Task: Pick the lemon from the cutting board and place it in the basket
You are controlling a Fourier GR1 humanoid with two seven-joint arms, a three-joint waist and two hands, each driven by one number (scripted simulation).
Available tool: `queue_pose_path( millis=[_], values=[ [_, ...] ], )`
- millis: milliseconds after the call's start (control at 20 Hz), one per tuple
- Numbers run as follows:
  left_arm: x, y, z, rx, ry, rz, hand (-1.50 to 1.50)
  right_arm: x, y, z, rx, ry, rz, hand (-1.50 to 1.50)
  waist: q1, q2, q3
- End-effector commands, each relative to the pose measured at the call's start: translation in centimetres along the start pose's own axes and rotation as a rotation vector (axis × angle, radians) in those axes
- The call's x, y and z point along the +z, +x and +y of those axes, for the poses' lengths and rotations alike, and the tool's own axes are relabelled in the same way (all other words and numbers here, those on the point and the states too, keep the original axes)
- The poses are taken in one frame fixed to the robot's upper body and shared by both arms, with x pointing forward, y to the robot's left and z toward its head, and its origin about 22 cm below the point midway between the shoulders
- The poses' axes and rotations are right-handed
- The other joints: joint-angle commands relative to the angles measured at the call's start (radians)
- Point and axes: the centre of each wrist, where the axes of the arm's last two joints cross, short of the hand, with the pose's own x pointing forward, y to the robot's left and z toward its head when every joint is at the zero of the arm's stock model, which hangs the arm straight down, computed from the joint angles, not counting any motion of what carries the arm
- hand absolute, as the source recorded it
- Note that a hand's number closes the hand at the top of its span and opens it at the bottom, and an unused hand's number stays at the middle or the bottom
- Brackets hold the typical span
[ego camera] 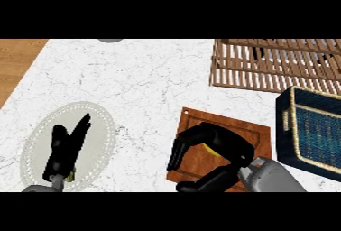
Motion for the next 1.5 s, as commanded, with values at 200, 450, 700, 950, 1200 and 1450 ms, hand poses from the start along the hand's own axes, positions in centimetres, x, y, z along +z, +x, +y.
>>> queue_pose_path(
  millis=[200, 450, 700, 950, 1200, 1450],
  values=[
    [1.6, -3.2, 0.9, 0.078, 0.033, 0.133, 0.00, -2.8, 2.7, 4.6, 0.364, 0.156, 0.078, -1.50, -0.098, -0.015, -0.007],
    [2.3, -3.5, 1.3, 0.055, 0.044, 0.114, 0.00, -5.1, 9.5, -1.8, 0.822, 0.069, 0.157, -1.50, -0.092, -0.015, -0.008],
    [3.2, -4.2, 0.4, 0.062, 0.023, 0.136, 0.00, -6.0, 16.2, -4.5, 0.995, 0.162, 0.247, -1.50, -0.089, -0.012, -0.007],
    [2.6, -2.8, 1.1, 0.053, 0.015, 0.136, 0.00, -5.9, 21.3, -8.0, 1.074, 0.331, 0.392, -1.50, -0.085, -0.007, -0.007],
    [2.7, -2.7, 1.5, 0.065, 0.014, 0.116, 0.00, -6.6, 24.3, -10.2, 1.104, 0.487, 0.556, -1.50, -0.077, -0.005, -0.007],
    [3.5, -4.5, 0.5, 0.059, 0.030, 0.120, 0.00, -5.5, 24.4, -10.6, 1.124, 0.538, 0.599, -1.50, -0.082, -0.005, -0.005]
  ],
)
